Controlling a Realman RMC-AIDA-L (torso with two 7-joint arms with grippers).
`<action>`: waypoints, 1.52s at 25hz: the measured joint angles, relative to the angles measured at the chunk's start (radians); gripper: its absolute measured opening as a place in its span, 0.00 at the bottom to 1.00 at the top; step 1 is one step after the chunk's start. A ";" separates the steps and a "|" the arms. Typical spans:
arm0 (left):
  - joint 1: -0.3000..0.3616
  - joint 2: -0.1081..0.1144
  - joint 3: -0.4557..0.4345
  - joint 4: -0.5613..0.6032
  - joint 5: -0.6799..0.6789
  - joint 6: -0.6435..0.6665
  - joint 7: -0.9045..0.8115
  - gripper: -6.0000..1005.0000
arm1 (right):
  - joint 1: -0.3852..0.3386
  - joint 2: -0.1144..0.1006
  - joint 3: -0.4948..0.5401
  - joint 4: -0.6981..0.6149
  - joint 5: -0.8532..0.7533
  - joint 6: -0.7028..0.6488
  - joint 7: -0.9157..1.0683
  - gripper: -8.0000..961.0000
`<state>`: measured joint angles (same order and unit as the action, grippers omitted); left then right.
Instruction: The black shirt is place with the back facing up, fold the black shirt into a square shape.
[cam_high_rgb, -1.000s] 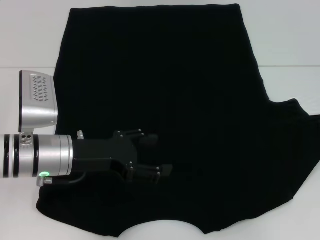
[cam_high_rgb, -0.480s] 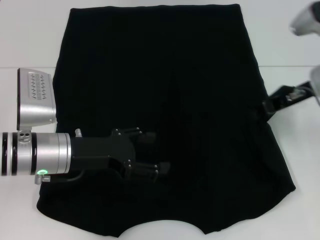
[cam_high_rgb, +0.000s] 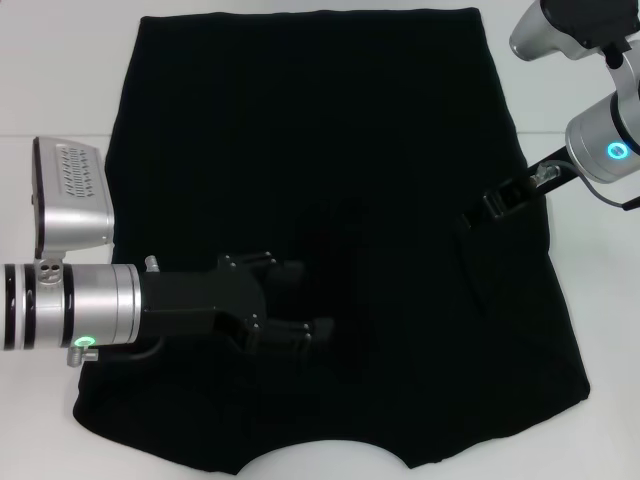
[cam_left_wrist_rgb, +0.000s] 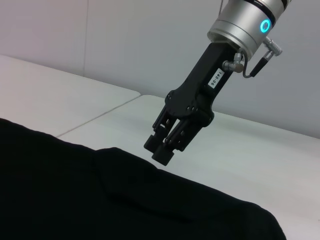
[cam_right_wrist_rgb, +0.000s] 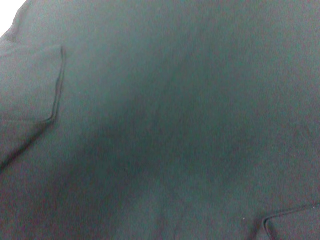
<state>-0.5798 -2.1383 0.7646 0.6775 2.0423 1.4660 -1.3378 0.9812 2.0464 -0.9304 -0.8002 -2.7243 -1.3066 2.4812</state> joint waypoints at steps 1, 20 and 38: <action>-0.001 0.000 0.000 0.000 0.000 -0.001 0.000 0.89 | 0.000 -0.001 0.000 0.001 -0.001 0.004 0.004 0.26; 0.020 0.069 -0.312 0.024 -0.055 0.350 -0.106 0.88 | -0.223 0.002 0.105 0.023 0.548 0.014 -0.392 0.95; 0.172 0.079 -0.451 0.262 0.321 0.269 -0.412 0.88 | -0.192 0.043 0.085 0.150 0.681 -0.024 -0.690 0.95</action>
<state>-0.4074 -2.0591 0.3134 0.9399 2.3637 1.7347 -1.7493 0.7895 2.0894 -0.8451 -0.6498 -2.0430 -1.3304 1.7908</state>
